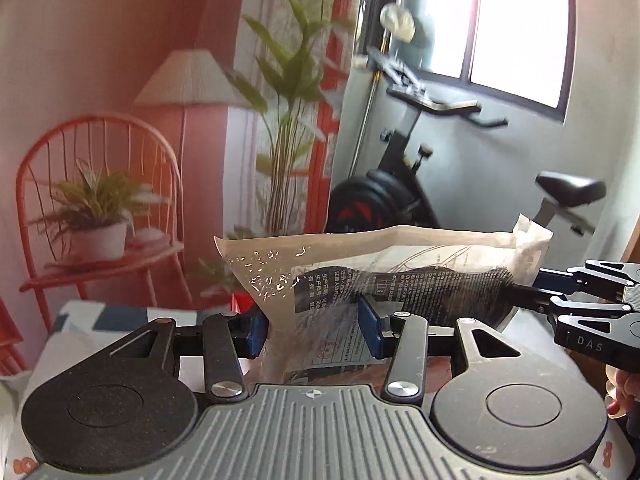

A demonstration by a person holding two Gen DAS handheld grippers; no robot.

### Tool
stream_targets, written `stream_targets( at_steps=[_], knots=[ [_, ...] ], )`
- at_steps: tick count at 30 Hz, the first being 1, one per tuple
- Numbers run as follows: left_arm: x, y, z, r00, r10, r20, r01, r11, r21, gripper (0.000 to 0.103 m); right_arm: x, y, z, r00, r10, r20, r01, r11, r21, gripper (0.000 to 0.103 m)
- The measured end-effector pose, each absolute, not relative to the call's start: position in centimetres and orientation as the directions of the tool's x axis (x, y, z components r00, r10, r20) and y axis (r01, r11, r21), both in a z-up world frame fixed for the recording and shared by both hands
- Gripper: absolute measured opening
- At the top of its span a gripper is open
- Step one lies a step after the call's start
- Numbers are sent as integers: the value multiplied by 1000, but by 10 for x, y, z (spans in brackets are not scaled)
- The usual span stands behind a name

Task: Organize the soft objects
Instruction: 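Lift the clear bag with both grippers and carry it over the red box, then lower the clear bag into the red box and open both grippers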

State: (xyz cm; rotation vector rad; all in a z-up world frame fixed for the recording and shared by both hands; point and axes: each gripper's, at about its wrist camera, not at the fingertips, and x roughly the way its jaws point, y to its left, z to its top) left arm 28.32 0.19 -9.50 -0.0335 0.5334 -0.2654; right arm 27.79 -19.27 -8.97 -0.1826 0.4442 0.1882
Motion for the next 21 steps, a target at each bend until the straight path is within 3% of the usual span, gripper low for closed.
stream_targets(
  at_steps=[4,7,17,21],
  knots=[
    [306,9,-127,741,-293,-604,229,956,-183,49,295,-199,-124,818,151,-554,-231,970,-76,24],
    [314,3,-146,694,-284,-662,245,957,-154,44,303,-200,-146,764,149,-628,-239,969,-61,20],
    [349,-9,-173,606,-209,-768,289,957,-32,45,341,-194,-171,644,132,-754,-264,963,-56,18],
    [360,-10,-179,593,-218,-775,299,953,-40,50,358,-183,-180,601,89,-794,-257,963,-87,18]
  ],
)
